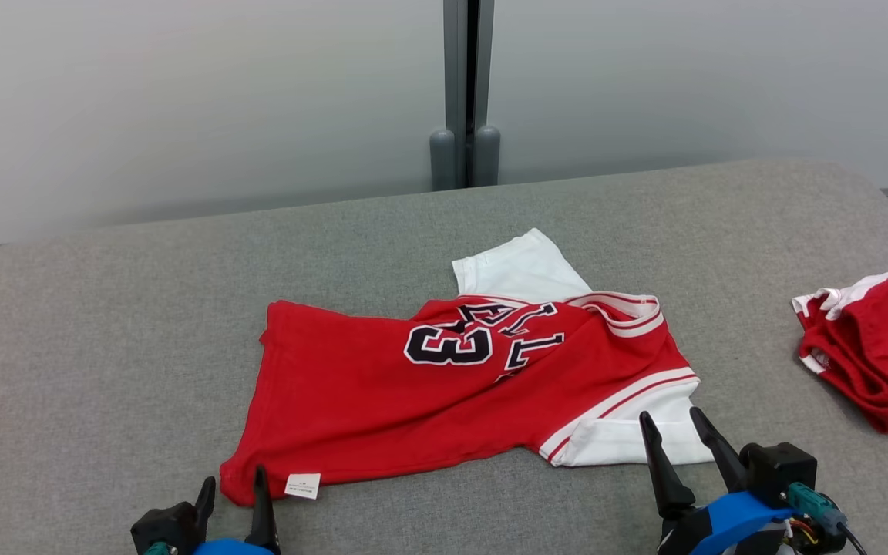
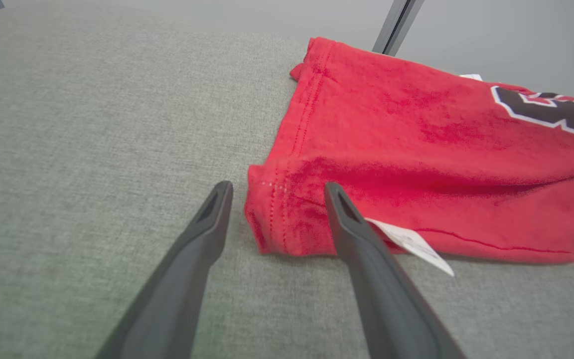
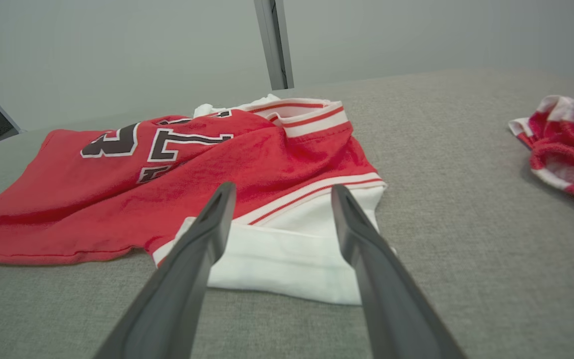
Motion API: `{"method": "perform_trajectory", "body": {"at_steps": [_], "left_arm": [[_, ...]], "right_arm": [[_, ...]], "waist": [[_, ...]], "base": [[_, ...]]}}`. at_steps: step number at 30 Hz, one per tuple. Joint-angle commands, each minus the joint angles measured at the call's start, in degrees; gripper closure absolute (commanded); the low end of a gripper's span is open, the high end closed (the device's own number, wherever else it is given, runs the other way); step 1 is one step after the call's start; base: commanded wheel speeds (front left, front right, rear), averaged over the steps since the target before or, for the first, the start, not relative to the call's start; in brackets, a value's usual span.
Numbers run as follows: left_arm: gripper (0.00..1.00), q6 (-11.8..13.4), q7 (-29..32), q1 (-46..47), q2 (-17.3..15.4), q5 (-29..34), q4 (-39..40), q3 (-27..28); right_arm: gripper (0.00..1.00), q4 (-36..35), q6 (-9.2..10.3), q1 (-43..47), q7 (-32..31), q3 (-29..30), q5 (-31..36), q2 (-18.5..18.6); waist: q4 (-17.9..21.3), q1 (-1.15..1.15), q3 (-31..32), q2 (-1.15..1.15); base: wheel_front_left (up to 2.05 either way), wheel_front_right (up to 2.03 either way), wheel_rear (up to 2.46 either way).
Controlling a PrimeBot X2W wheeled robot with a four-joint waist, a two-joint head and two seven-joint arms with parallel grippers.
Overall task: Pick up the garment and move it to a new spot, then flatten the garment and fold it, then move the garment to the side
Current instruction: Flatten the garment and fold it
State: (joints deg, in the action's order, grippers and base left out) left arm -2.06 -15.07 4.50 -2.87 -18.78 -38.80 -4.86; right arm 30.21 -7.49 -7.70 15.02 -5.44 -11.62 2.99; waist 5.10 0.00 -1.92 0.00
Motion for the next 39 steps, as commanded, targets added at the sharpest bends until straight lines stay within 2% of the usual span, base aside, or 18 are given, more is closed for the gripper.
{"method": "perform_trajectory", "body": {"at_steps": [1, 14, 15, 16, 17, 18, 19, 20, 21, 28, 39], "left_arm": [[0.0, 0.2, -0.1, 1.2, -0.1, -0.4, -0.1, 0.3], [0.0, -0.9, -0.1, 4.2, -0.1, -2.8, -2.6, 1.4], [0.07, -1.1, -0.1, 4.2, -0.1, -2.9, -2.4, 1.2], [0.38, -1.3, -0.1, 4.0, 0.0, -3.2, -2.2, 1.0], [0.51, -1.4, -0.1, 3.9, 0.0, -3.2, -2.1, 0.8], [0.56, -1.4, -0.1, 3.7, 0.0, -3.1, -1.9, 0.5], [0.66, -1.6, -0.1, 3.5, -0.1, -3.4, -1.7, 0.4], [0.72, -1.6, -0.1, 3.4, -0.1, -3.4, -1.5, 0.2], [1.0, -1.9, -0.1, 3.3, 0.0, -3.4, -1.1, 0.2], [1.0, -2.4, -0.1, 1.9, -0.1, -2.2, 1.9, -0.3], [1.0, -2.1, -0.1, 2.8, -0.1, -3.0, 2.2, -2.9]], "right_arm": [[0.0, -0.1, 0.0, -0.6, 0.2, 0.1, 0.5, 0.0], [0.0, -0.3, 0.0, -2.4, 0.2, 0.3, 0.0, 0.8], [0.0, -0.3, 0.0, -2.4, 0.2, 0.4, 0.0, 0.8], [0.0, -0.4, 0.0, -2.4, 0.2, 0.4, 0.0, 0.8], [0.0, -0.3, 0.0, -2.4, 0.2, 0.5, 0.0, 0.8], [0.0, -0.3, 0.0, -2.3, 0.2, 0.6, -0.1, 0.7], [0.0, -0.2, 0.0, -2.3, 0.2, 0.7, -0.1, 0.7], [0.0, -0.1, 0.0, -2.2, 0.2, 0.8, -0.1, 0.7], [0.0, -0.1, 0.0, -2.2, 0.2, 0.8, -0.1, 0.6], [0.0, 2.7, 0.0, -2.5, 0.2, 3.3, -0.8, 0.4], [0.0, 13.1, 0.0, -6.5, 0.2, 8.8, 0.9, 1.0]], "waist": [[-0.2, 0.0, -0.7, 0.0], [0.5, 0.0, -3.8, 0.0], [0.5, 0.0, -3.8, 0.0], [0.4, 0.0, -3.8, 0.0], [0.4, 0.0, -3.8, 0.0], [0.3, 0.0, -3.8, 0.0], [0.2, 0.0, -3.8, 0.0], [0.1, 0.0, -3.8, 0.0], [0.0, 0.0, -3.8, 0.0], [-0.9, 0.0, -3.5, 0.0], [-1.3, 0.0, -4.4, 0.0]], "base": [[0.0, 0.0, 0.0], [0.0, 0.0, 0.0], [0.0, 0.0, 0.0], [0.0, 0.0, 0.0], [0.0, 0.0, 0.0], [0.0, 0.0, 0.0], [0.0, 0.0, 0.0], [0.0, 0.0, 0.0], [0.0, 0.0, 0.0], [0.0, 0.0, 0.0], [0.0, 0.0, 0.0]]}}
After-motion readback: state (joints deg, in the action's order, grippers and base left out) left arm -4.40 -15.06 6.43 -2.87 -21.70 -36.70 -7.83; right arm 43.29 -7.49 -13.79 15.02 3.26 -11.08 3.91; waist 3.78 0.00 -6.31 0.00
